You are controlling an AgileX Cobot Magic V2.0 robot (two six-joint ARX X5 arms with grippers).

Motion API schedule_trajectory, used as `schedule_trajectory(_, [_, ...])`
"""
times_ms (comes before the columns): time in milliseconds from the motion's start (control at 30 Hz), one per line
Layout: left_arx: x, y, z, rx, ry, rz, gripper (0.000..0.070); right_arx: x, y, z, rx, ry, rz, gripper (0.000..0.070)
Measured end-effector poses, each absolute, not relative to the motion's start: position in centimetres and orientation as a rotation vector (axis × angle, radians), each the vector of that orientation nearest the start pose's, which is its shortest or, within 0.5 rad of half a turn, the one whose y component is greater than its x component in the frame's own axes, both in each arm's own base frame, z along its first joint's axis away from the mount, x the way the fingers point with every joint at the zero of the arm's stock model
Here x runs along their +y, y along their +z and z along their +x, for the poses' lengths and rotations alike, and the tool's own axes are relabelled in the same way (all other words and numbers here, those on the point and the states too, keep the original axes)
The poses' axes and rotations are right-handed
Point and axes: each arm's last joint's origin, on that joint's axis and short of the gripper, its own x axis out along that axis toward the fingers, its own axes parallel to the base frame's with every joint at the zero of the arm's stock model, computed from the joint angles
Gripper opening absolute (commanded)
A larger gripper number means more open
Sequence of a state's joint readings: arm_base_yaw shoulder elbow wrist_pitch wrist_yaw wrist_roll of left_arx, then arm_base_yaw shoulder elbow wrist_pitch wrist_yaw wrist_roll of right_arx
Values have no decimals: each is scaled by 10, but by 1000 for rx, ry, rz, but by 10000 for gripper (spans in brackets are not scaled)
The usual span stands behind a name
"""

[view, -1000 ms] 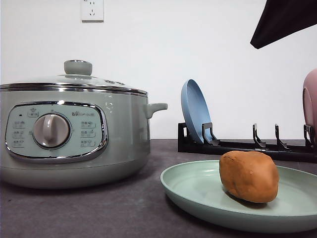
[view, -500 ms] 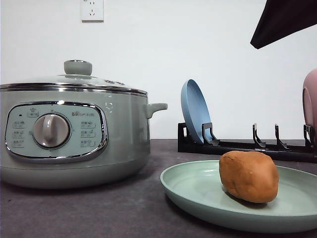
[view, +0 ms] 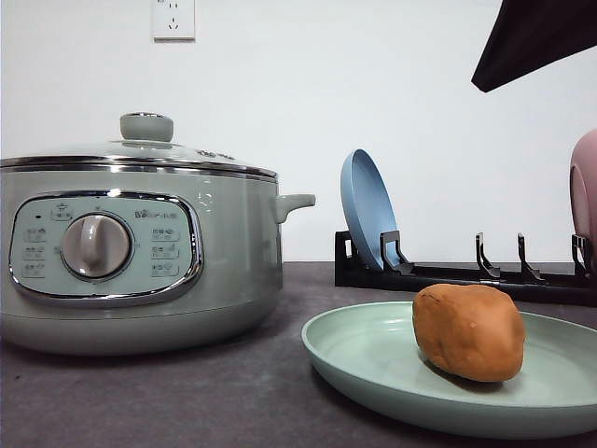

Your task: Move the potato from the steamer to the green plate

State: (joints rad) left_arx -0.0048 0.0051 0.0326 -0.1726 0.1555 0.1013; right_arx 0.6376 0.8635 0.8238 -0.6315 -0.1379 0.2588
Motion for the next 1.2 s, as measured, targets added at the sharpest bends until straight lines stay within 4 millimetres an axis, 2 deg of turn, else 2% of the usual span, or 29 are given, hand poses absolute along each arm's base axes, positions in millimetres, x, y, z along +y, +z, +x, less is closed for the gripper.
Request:
schedule_trajectory(600, [-5,158,95,137,-167,90,1,105,294,135,754,648,64,1])
schedule_trajectory(767, [-5,158,95,137,-167,90,2,101,299,140,658,549,12,1])
schedule_trajectory(900, [-5,158,95,137,-167,90,2,84,314,143,491,469,56,1])
schedule_trajectory(1000, [-5,158,95,137,-167,90,2,66,321,138,344,431,115,1])
schedule_trajectory(1100, [-5,158,95,137,-167,88,2,48,321,133,224,356,139,1])
schedule_trajectory(1200, [-5,158,95,137,-167,84,2,33,312,125,136,274,142,1])
